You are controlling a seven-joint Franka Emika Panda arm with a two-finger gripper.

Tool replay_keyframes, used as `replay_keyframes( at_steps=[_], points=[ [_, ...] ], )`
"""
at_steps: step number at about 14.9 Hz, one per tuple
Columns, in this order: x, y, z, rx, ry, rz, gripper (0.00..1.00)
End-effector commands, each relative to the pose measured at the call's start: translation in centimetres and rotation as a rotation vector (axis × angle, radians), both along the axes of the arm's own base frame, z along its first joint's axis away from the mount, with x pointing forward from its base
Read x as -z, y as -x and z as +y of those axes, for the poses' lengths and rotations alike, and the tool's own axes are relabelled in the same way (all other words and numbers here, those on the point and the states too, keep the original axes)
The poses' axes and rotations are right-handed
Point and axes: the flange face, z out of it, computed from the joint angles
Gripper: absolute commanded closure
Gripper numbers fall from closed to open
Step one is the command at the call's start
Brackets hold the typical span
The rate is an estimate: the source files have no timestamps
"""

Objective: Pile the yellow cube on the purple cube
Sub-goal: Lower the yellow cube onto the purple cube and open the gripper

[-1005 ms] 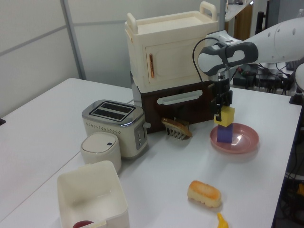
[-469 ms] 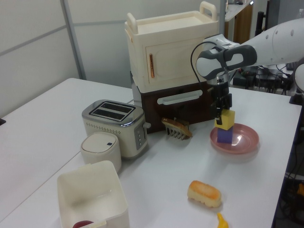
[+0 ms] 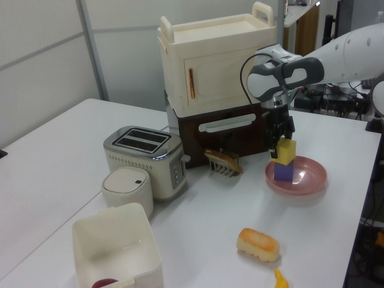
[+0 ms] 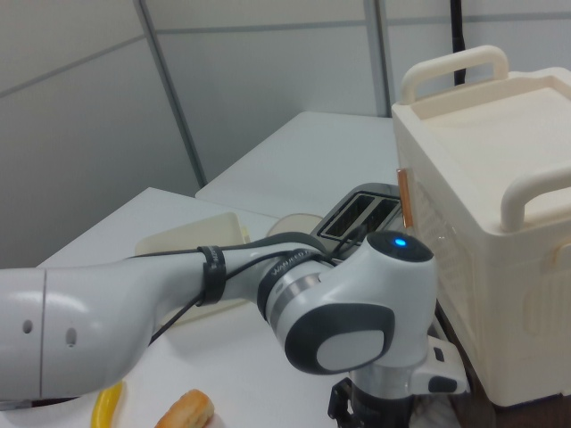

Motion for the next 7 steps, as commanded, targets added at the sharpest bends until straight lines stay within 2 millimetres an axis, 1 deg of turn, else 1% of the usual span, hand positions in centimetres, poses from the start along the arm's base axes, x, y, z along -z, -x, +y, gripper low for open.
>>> replay_keyframes(
  at_steps=[1, 3, 4, 6, 7],
  points=[
    [-5.3, 1.3, 1.1, -0.002, 0.008, -0.013, 0.0],
    [-8.2, 1.5, 2.0, -0.006, 0.009, -0.039, 0.0],
    [-9.8, 1.4, 3.0, -0.013, 0.01, -0.046, 0.0],
    [-12.4, 0.8, 6.3, -0.063, 0.014, -0.052, 0.0],
    [-13.8, 1.0, 7.5, -0.079, 0.009, -0.054, 0.0]
  ],
)
